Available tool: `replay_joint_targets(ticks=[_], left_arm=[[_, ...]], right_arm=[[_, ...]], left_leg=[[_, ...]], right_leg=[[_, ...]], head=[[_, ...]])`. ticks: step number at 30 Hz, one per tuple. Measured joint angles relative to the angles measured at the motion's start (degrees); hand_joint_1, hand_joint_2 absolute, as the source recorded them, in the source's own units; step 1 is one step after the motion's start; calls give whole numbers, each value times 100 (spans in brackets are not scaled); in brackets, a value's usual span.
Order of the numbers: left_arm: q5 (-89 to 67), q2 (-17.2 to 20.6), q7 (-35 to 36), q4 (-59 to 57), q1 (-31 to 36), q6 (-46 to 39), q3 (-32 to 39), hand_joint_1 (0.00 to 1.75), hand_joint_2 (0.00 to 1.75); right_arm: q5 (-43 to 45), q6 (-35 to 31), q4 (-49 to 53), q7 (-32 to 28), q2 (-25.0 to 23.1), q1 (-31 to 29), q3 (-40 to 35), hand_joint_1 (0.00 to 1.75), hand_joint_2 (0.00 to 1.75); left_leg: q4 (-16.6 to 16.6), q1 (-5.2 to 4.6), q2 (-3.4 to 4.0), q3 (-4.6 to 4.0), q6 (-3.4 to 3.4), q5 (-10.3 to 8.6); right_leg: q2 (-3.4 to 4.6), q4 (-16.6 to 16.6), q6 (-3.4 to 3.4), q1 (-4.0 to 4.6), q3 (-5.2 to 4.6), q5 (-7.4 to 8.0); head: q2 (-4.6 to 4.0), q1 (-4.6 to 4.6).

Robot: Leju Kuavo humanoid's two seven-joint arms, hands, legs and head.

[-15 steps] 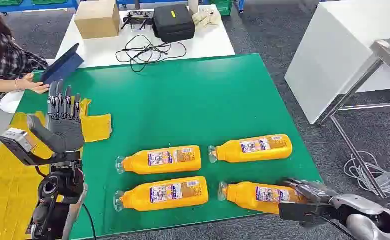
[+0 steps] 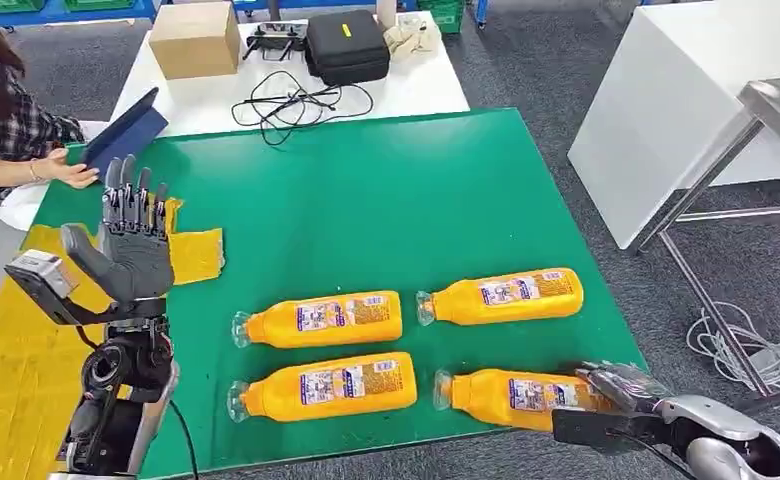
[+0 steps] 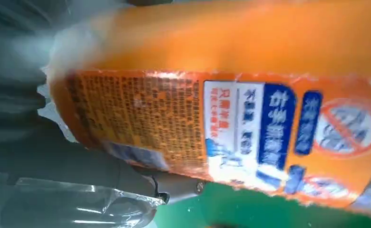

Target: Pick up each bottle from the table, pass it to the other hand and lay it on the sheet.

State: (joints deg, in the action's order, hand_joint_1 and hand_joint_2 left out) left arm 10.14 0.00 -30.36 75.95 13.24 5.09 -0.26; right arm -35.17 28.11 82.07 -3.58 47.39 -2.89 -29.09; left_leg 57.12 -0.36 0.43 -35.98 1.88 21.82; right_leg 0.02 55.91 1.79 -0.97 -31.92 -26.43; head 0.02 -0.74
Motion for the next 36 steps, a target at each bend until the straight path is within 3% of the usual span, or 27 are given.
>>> replay_joint_targets(ticks=[21, 28, 29, 36], left_arm=[[76, 131, -92, -42, -71, -48, 17, 0, 0], [2, 170, 15, 24, -192, -142, 120, 0, 0], [0, 177, 39, 37, -211, -155, 153, 0, 175], [31, 210, 225, 217, -350, -173, 411, 0, 175]], right_arm=[[354, -81, 111, 81, -144, 205, 435, 175, 175], [2241, -230, 339, -66, -435, 562, 1391, 175, 175], [2455, -242, 430, -107, -496, 623, 1611, 175, 175], [2627, -356, 984, -365, -1430, 719, 2936, 175, 175]], left_leg=[[2, -3, -7, -4, 1, -1], [2, -4, -17, -16, 2, -2], [2, -3, -16, -16, 1, -2], [0, -2, -14, -25, 1, -2]], right_leg=[[-2, 2, 2, -2, 14, 2], [-3, 3, 4, -1, 6, 4], [-3, 3, 4, -1, 5, 4], [-3, 5, 3, 4, -3, 3]], head=[[-2, -2], [0, -4], [0, -2], [0, 0]])
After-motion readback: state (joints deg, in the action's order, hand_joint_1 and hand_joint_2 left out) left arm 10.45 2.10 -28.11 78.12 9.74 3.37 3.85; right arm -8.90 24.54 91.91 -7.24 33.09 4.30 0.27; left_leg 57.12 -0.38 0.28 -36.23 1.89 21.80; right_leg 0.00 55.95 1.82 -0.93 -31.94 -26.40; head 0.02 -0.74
